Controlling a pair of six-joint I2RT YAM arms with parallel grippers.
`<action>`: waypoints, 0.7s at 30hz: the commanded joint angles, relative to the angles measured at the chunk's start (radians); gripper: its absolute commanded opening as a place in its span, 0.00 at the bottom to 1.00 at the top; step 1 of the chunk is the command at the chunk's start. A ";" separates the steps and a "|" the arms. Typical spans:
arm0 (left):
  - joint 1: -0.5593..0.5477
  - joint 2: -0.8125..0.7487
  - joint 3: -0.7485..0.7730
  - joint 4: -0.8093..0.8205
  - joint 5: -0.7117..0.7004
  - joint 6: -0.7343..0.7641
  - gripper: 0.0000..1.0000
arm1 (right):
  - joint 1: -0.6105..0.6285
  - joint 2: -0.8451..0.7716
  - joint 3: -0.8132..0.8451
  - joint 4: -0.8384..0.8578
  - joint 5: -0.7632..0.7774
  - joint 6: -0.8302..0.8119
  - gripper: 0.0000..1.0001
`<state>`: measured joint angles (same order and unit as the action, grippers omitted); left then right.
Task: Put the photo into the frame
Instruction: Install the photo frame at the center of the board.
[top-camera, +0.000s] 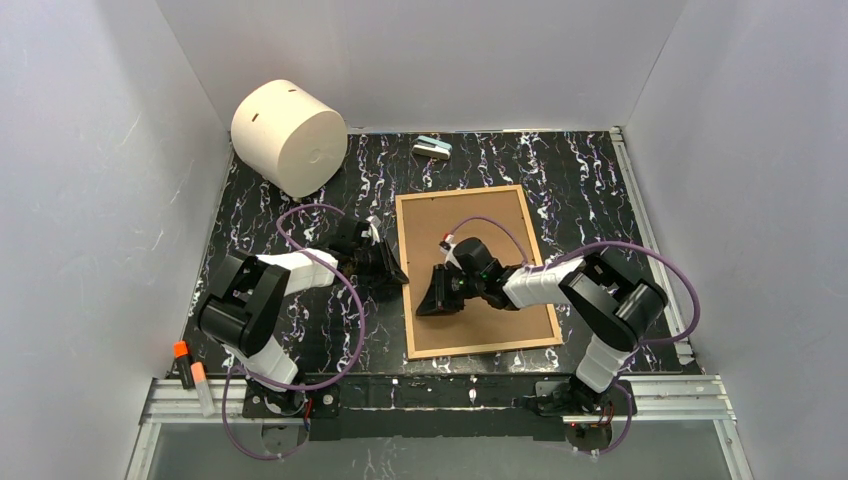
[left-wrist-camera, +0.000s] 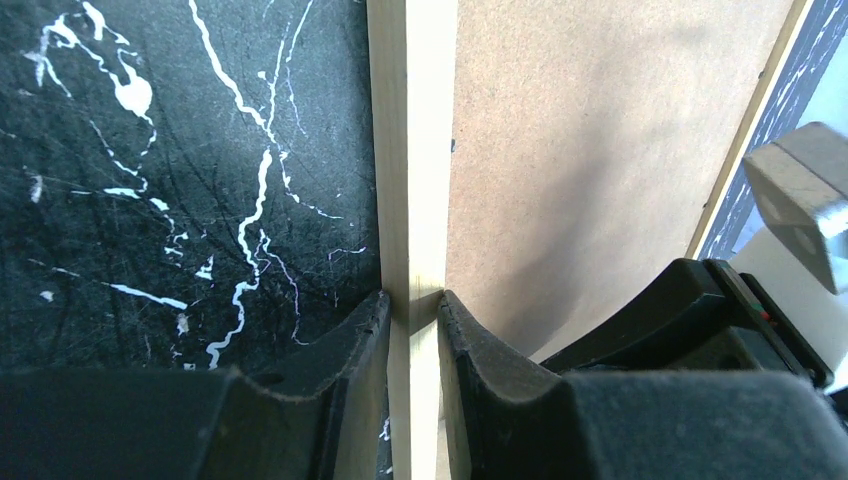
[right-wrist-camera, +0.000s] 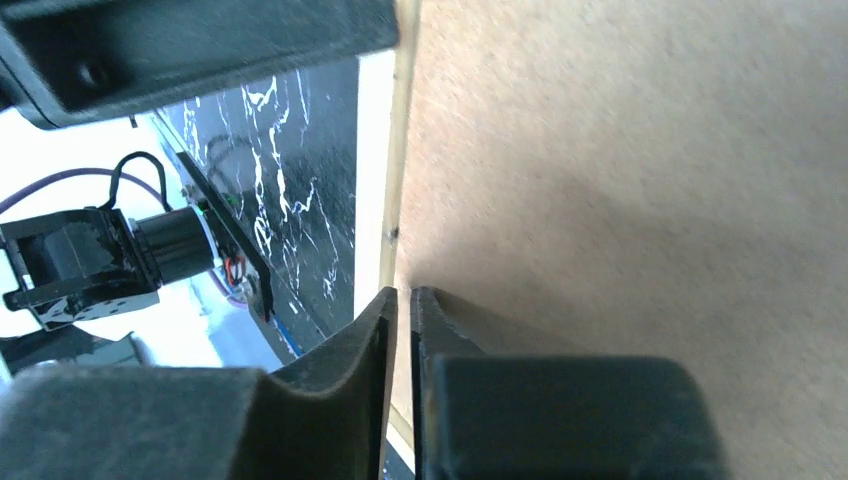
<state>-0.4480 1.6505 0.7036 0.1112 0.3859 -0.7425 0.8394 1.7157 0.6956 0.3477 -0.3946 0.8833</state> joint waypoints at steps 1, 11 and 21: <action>-0.027 0.128 -0.076 -0.186 -0.189 0.077 0.23 | -0.024 -0.027 -0.045 0.001 -0.058 0.022 0.16; -0.027 0.137 -0.085 -0.192 -0.199 0.090 0.23 | -0.048 0.025 -0.053 0.236 -0.143 0.135 0.09; -0.027 0.133 -0.097 -0.194 -0.200 0.093 0.23 | -0.051 0.108 -0.005 0.238 -0.139 0.149 0.08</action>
<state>-0.4492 1.6554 0.7040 0.1177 0.3923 -0.7300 0.7948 1.8027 0.6487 0.5442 -0.5304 1.0252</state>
